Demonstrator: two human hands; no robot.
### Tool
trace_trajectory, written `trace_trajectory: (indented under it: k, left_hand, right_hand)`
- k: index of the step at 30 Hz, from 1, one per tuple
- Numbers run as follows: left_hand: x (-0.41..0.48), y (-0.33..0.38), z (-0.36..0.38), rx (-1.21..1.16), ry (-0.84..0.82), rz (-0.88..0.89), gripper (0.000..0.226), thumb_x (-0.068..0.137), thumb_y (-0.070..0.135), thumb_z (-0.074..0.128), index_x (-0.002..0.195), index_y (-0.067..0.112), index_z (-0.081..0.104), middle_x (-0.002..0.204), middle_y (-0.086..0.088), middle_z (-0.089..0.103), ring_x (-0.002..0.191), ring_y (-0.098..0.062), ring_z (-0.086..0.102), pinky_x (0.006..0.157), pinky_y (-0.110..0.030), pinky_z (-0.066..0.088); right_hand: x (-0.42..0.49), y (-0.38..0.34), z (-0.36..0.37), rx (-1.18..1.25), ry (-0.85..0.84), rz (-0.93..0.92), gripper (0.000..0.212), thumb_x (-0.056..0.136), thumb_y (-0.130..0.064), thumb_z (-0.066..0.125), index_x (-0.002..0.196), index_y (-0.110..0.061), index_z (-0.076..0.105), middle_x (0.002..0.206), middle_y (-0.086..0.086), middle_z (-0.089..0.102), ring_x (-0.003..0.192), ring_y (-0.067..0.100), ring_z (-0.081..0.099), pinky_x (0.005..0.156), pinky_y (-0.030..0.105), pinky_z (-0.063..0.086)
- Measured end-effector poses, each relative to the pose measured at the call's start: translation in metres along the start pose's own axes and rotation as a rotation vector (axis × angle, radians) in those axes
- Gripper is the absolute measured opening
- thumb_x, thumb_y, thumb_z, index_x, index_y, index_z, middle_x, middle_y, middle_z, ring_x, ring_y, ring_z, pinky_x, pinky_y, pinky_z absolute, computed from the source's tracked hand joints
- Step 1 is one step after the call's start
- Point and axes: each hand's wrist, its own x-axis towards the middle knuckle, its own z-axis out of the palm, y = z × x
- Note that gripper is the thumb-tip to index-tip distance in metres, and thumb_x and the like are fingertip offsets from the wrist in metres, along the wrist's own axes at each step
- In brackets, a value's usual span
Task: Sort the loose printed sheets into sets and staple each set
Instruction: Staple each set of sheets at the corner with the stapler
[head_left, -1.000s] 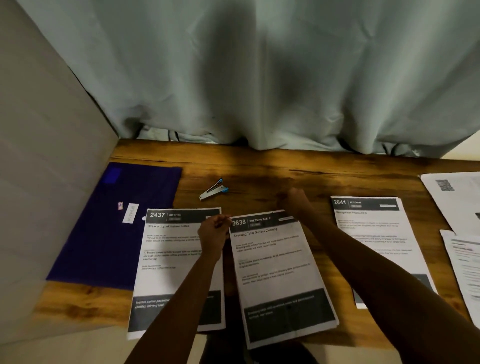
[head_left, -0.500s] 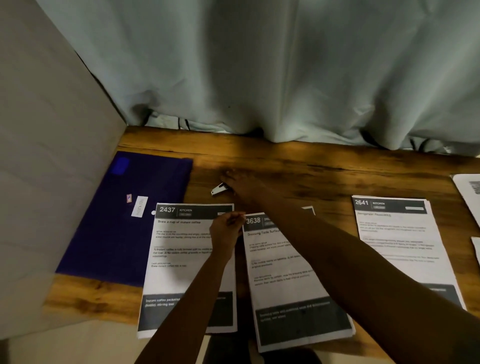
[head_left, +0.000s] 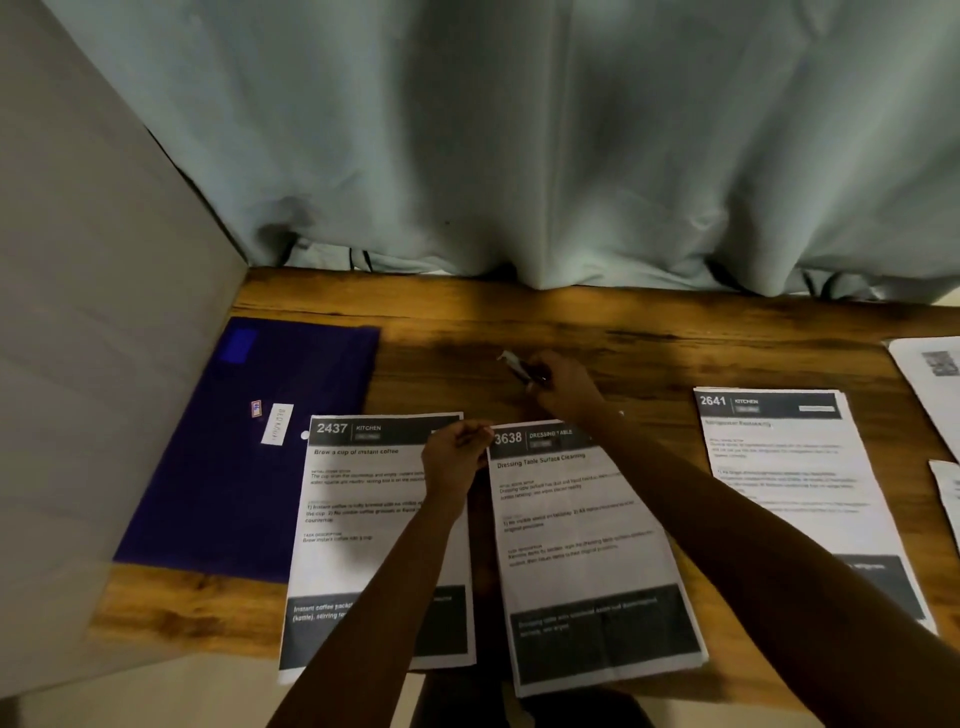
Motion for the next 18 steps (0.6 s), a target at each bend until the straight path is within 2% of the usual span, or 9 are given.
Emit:
trace_trajectory:
  k: [3,5,6,8,11,12,15,18]
  left_hand:
    - [-0.001,0.004,0.004,0.038,-0.005,0.019,0.014,0.086,0.009,0.066,0.083,0.023,0.068,0.094,-0.005,0.070,0.091,-0.020,0.067,0.081,-0.037,0.057]
    - [-0.002,0.006,0.007,0.087,0.002,0.049,0.014,0.086,0.011,0.066,0.083,0.025,0.068,0.094,-0.004,0.071,0.091,-0.018,0.067,0.082,-0.038,0.057]
    - [-0.003,0.007,0.009,0.108,0.002,0.071,0.012,0.086,0.012,0.066,0.085,0.024,0.069,0.093,-0.004,0.071,0.091,-0.018,0.067,0.082,-0.039,0.057]
    - [-0.006,0.009,0.013,0.176,0.012,0.126,0.008,0.086,0.014,0.065,0.089,0.021,0.069,0.093,-0.002,0.071,0.090,-0.014,0.067,0.082,-0.034,0.057]
    - [-0.011,0.013,0.019,0.291,0.037,0.219,0.011,0.087,0.018,0.065,0.097,0.016,0.070,0.093,0.002,0.070,0.084,-0.003,0.064,0.072,-0.012,0.051]
    - [-0.014,0.015,0.020,0.318,0.046,0.240,0.013,0.087,0.018,0.065,0.098,0.014,0.070,0.093,0.003,0.070,0.082,0.000,0.062,0.069,-0.009,0.048]
    - [-0.018,0.019,0.024,0.360,0.077,0.275,0.014,0.087,0.019,0.065,0.099,0.013,0.070,0.093,0.003,0.070,0.081,0.001,0.060,0.067,-0.006,0.044]
    - [-0.021,0.020,0.027,0.352,0.089,0.293,0.014,0.086,0.017,0.066,0.099,0.012,0.070,0.095,0.000,0.071,0.086,-0.005,0.063,0.072,-0.010,0.045]
  right_hand:
    - [-0.023,0.004,-0.020,0.557,-0.020,0.134,0.042,0.090,-0.012,0.060,0.130,-0.011,0.046,0.115,0.001,0.057,0.106,0.016,0.054,0.083,0.027,0.044]
    - [-0.034,0.006,-0.028,0.766,-0.104,0.180,0.037,0.090,-0.012,0.059,0.126,-0.010,0.051,0.114,0.001,0.061,0.105,0.019,0.060,0.078,0.026,0.049]
    - [-0.038,0.008,-0.031,0.793,-0.147,0.190,0.037,0.089,-0.013,0.060,0.125,-0.011,0.052,0.115,0.004,0.062,0.104,0.021,0.061,0.077,0.028,0.051]
    - [-0.043,0.010,-0.035,0.729,-0.214,0.179,0.042,0.088,-0.011,0.061,0.128,-0.013,0.050,0.119,0.007,0.061,0.106,0.022,0.061,0.080,0.033,0.053]
    - [-0.049,0.006,-0.040,0.617,-0.294,0.078,0.045,0.089,-0.006,0.058,0.132,-0.010,0.044,0.121,0.006,0.056,0.109,0.020,0.057,0.079,0.027,0.052]
    - [-0.051,0.004,-0.041,0.596,-0.311,0.051,0.046,0.089,-0.007,0.058,0.133,-0.010,0.043,0.123,0.006,0.055,0.111,0.020,0.056,0.078,0.027,0.052]
    - [-0.056,0.000,-0.043,0.513,-0.318,0.004,0.045,0.088,-0.008,0.060,0.130,-0.014,0.046,0.123,0.004,0.055,0.112,0.019,0.056,0.081,0.027,0.052]
    - [-0.059,-0.005,-0.043,0.487,-0.324,-0.007,0.042,0.088,-0.007,0.060,0.127,-0.014,0.047,0.118,0.001,0.056,0.110,0.017,0.057,0.078,0.023,0.050]
